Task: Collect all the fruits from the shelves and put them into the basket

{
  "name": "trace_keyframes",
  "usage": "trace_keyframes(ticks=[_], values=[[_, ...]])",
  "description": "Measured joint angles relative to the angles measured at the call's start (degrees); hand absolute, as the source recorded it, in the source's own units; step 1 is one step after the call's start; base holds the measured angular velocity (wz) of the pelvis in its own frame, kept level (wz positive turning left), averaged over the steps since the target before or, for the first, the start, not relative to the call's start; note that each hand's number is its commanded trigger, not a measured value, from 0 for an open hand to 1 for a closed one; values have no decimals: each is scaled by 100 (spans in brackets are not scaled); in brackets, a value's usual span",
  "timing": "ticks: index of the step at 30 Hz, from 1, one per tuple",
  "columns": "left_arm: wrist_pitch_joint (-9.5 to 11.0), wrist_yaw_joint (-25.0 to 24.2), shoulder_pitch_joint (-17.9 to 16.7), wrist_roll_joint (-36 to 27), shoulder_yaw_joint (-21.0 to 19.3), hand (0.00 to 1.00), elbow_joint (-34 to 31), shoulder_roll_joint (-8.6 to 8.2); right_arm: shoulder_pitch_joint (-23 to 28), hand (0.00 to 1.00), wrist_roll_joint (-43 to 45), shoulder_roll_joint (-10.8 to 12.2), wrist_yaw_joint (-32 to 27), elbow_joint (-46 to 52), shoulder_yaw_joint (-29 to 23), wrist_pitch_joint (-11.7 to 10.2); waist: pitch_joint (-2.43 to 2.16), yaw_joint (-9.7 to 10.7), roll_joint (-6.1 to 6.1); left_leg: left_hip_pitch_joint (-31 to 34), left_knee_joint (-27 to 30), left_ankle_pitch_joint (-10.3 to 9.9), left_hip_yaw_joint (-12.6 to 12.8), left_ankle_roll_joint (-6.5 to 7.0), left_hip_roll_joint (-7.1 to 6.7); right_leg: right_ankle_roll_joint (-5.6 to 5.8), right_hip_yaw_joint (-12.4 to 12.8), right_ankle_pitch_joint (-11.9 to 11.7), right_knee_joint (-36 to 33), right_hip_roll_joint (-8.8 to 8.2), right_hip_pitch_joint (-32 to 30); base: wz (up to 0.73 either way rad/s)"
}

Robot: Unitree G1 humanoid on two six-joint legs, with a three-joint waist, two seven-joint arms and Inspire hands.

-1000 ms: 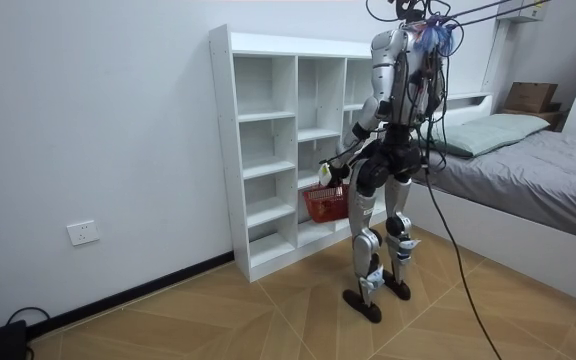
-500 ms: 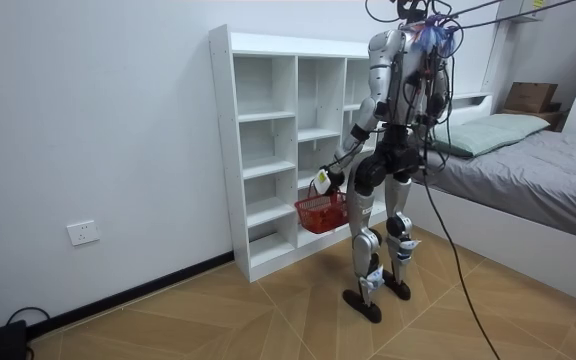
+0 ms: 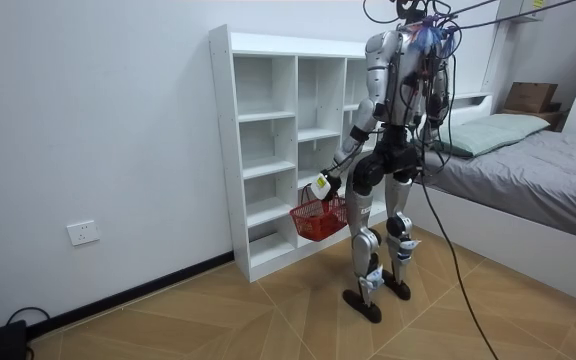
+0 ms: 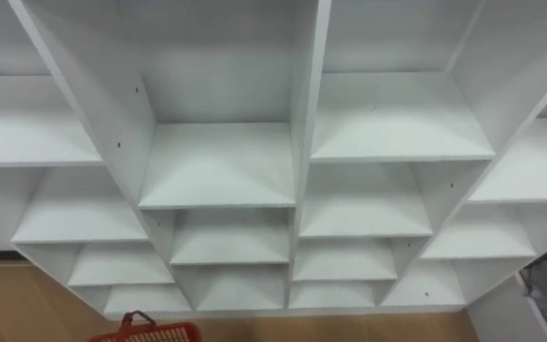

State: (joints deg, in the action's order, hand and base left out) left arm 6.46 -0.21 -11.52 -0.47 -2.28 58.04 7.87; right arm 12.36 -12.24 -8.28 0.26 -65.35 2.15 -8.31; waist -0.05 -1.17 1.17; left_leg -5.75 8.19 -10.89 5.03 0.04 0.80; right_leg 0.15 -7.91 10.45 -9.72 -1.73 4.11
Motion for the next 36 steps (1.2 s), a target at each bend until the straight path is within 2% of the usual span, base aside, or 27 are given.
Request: trace_keyframes(ticks=[4, 15, 23, 36], values=[[-85, 8, -59, 4, -213, 100, 1, -47, -13, 0, -107, 66, 30, -98, -231, 105, -7, 83, 15, -3, 1, 0, 15, 0, 0, -1, 8, 1, 4, -1, -1, 0], [-341, 125, -56, 4, -208, 100, 6, -49, -64, 0, -206, 89, 183, -153, -428, 412, -10, 88, -3, -100, -48, -24, 132, 1, 29, -4, 174, -15, 6, 40, -12, -7], [-395, 124, -60, 4, -206, 100, 6, -50, -103, 0, -191, 82, 179, -181, -431, 421, -8, 91, -50, -105, -47, -34, 205, -16, 57, -21, 239, -24, 10, 76, -16, -3], [-406, 129, -119, 33, -202, 100, 6, -64, -227, 0, -97, 83, 116, -371, -568, 461, 13, 113, -33, -140, -48, -35, 222, -16, 53, -20, 284, -23, 10, 72, -2, -1]])
